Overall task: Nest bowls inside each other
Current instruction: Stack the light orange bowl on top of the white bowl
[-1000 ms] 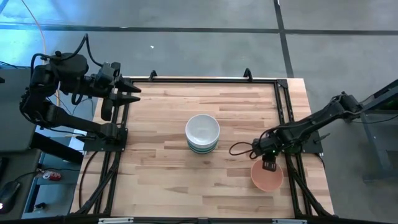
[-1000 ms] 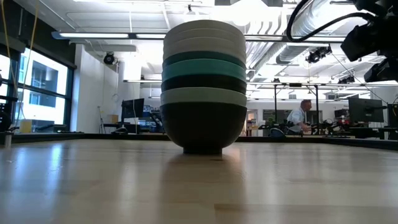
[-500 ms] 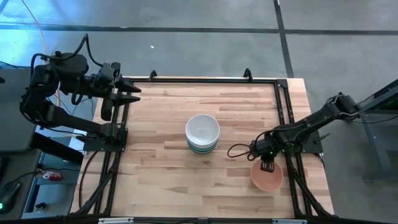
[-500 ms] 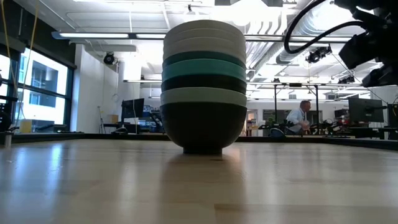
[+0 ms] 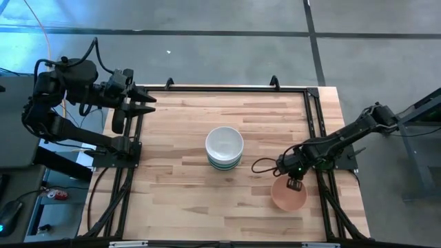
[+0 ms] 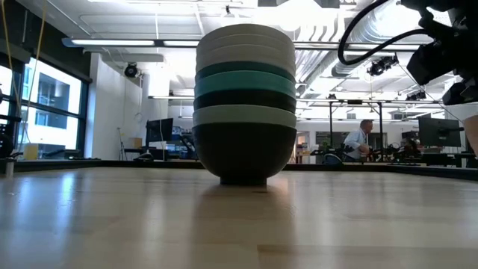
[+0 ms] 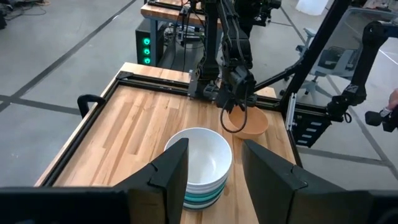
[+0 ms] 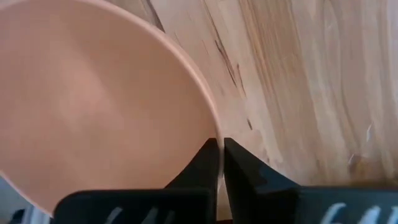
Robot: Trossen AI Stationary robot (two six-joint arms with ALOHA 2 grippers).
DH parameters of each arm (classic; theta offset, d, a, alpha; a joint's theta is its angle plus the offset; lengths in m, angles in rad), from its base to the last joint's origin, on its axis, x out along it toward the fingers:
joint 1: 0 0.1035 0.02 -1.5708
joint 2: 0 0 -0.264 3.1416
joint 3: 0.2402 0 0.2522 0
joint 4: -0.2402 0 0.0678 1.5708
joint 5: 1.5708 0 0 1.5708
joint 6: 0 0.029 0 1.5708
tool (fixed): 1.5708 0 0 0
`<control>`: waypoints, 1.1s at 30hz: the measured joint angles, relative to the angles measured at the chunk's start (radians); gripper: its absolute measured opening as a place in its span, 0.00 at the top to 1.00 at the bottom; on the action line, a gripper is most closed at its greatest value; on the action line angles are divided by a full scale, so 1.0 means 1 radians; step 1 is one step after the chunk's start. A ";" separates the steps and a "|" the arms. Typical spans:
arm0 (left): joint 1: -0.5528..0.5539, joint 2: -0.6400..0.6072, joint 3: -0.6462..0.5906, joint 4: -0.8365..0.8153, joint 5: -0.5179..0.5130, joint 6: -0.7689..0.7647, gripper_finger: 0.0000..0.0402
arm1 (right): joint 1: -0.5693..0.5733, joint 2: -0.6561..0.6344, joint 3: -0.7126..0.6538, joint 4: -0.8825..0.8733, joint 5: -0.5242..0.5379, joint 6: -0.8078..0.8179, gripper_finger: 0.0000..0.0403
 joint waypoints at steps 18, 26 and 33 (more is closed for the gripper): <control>0.000 -0.011 0.000 -0.075 -0.031 0.052 0.66 | -0.001 -0.250 0.034 0.007 0.149 0.577 1.00; 0.000 -0.031 0.000 -0.076 -0.031 0.090 0.66 | -0.049 -0.228 0.278 -0.265 0.156 0.661 1.00; 0.000 -0.034 0.000 -0.077 -0.031 0.089 0.66 | -0.150 -0.118 0.598 -0.516 0.199 0.622 1.00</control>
